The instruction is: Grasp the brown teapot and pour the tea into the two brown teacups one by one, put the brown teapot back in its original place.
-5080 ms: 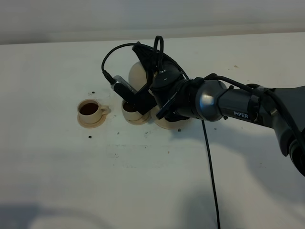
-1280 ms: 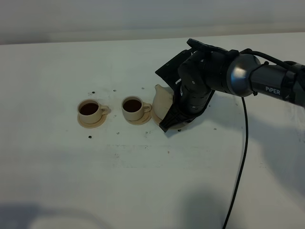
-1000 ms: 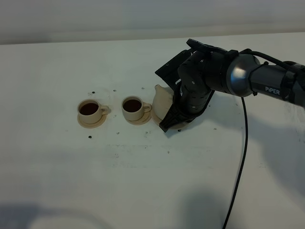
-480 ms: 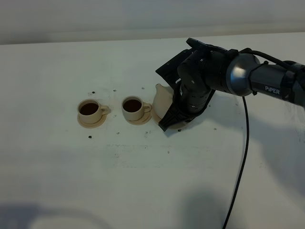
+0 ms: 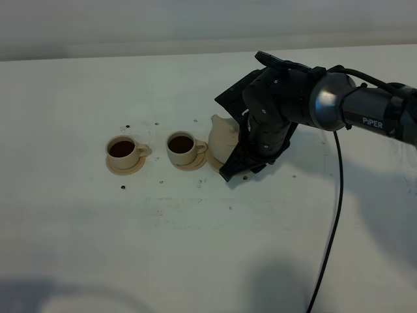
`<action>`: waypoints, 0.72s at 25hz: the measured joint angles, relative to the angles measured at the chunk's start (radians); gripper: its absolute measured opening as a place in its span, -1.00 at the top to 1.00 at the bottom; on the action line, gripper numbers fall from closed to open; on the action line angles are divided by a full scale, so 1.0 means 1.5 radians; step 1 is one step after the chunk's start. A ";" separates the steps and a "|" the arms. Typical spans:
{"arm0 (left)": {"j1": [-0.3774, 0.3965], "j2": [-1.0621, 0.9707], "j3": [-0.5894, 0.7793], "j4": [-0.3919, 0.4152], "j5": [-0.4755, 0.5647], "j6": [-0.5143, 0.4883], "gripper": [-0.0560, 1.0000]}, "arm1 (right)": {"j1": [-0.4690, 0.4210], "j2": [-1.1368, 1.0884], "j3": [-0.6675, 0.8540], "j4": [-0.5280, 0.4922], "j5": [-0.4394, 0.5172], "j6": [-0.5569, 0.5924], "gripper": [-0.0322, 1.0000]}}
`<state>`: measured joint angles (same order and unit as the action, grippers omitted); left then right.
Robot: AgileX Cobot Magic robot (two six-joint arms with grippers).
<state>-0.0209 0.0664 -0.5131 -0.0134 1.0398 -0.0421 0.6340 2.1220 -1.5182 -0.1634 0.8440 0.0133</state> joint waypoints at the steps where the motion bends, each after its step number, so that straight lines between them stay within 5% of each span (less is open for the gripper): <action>1: 0.000 0.000 0.000 0.000 0.000 0.001 0.01 | 0.000 -0.003 0.000 0.000 0.011 0.000 0.22; 11: 0.000 0.000 0.000 0.000 0.000 0.001 0.01 | 0.000 -0.087 0.034 0.009 0.212 -0.009 0.20; 18: 0.000 0.000 0.000 0.000 0.000 0.001 0.01 | 0.000 -0.236 0.191 0.030 0.243 -0.025 0.20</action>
<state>-0.0209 0.0664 -0.5131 -0.0134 1.0398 -0.0411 0.6337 1.7684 -1.2317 -0.1177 1.2084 -0.0245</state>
